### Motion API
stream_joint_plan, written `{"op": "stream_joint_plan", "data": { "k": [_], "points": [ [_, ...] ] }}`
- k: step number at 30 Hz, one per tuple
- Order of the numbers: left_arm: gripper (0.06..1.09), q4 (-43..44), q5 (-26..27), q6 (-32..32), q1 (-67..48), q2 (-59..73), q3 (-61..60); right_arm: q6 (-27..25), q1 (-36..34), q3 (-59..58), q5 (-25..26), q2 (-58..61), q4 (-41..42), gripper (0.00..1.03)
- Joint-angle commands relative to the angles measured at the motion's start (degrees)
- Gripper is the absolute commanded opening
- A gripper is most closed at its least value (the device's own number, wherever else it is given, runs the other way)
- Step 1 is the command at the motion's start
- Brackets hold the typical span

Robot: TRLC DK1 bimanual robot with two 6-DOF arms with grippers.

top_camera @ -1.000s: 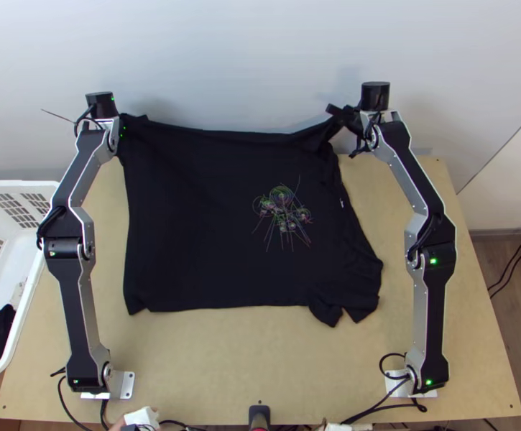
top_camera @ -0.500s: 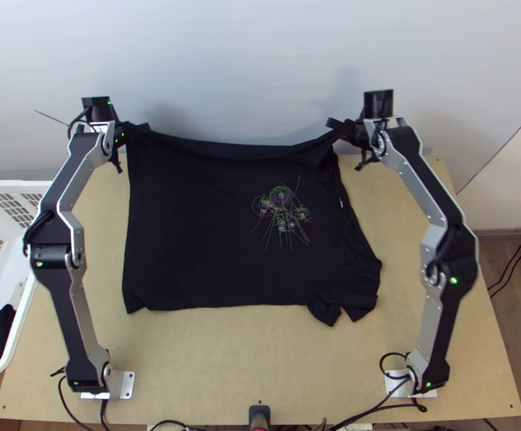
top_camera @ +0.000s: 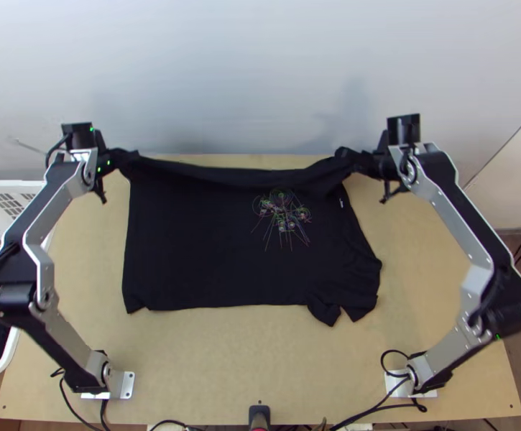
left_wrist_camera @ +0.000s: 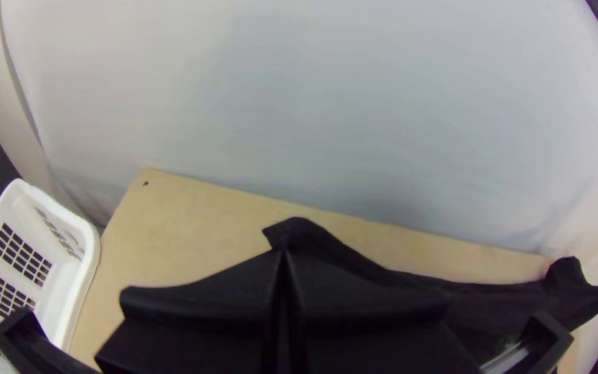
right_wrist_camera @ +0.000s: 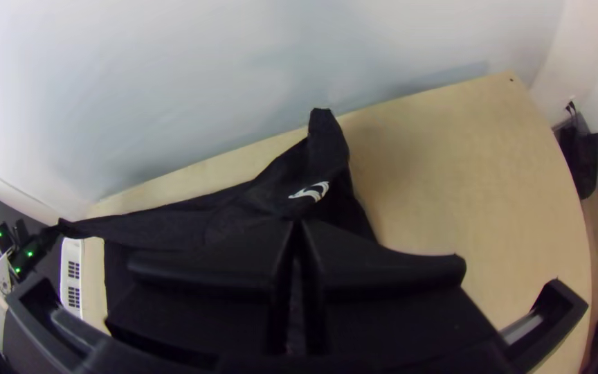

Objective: Fold the t-shirt

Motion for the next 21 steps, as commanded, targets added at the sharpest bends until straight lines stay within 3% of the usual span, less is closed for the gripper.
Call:
{"op": "stream_joint_plan", "data": {
  "k": [1,13,21],
  "points": [
    [0.1,1.83,0.68,0.29,0.35,-10.46,-14.52,-1.18,-0.85,-10.74,-1.55,-8.49,-1.49,0.03],
    [0.1,5.17,0.68,1.43,0.52,-22.94,-32.54,-2.59,-1.55,-23.57,-2.95,-18.51,-3.07,0.03],
    [0.1,6.75,0.68,-0.15,0.43,-26.02,-37.9,-2.68,-1.38,-30.87,-2.95,-22.11,-2.98,0.03]
  ]
}}
